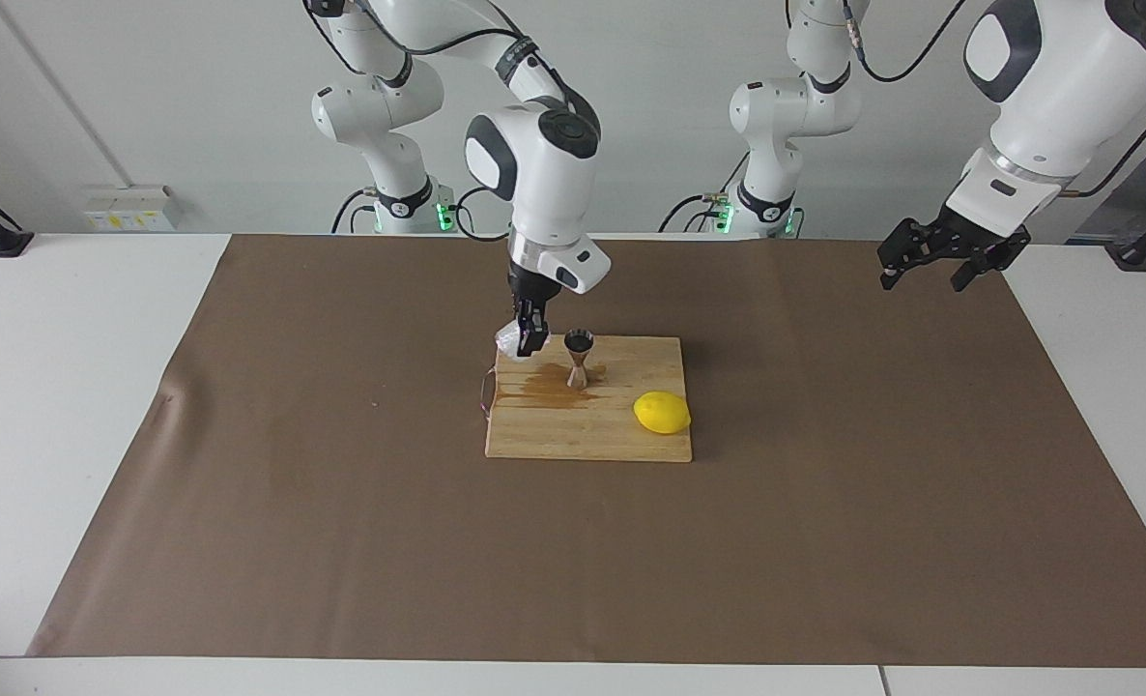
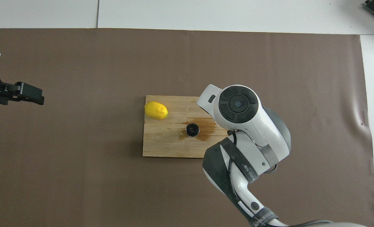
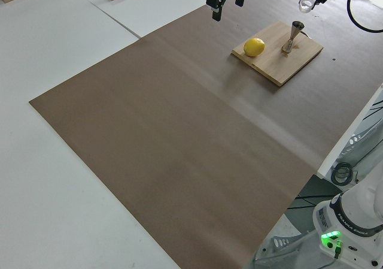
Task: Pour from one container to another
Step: 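Carry the white cup back to its starting spot with the right gripper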
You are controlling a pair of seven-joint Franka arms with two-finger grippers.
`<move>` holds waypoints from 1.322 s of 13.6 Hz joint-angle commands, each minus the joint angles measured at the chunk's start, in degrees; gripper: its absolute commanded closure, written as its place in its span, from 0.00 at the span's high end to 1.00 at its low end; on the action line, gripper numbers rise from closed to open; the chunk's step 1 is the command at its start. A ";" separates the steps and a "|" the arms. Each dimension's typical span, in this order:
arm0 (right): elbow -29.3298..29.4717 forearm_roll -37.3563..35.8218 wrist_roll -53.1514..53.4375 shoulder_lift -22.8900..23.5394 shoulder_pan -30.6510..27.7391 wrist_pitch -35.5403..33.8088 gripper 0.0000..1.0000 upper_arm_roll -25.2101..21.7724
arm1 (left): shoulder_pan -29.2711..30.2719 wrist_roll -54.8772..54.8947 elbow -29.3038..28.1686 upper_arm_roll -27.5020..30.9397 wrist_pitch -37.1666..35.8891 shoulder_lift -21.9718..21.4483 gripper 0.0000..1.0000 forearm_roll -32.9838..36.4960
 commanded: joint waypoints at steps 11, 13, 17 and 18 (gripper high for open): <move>-17.98 23.51 -32.39 -3.25 -26.98 10.35 0.00 0.70 | 0.36 2.85 4.28 -0.20 -3.24 0.37 1.00 2.68; -19.12 26.58 -35.81 -2.81 -28.92 10.26 0.00 0.70 | 0.36 2.59 4.19 -0.20 -3.15 0.37 1.00 2.50; -20.36 30.99 -39.78 -2.63 -30.25 10.35 0.38 0.61 | 0.45 2.15 3.75 -0.20 -1.75 0.37 1.00 0.58; -20.36 30.99 -39.96 -2.63 -30.51 10.35 0.46 0.61 | 0.45 2.06 3.75 -0.20 -1.66 0.37 1.00 0.22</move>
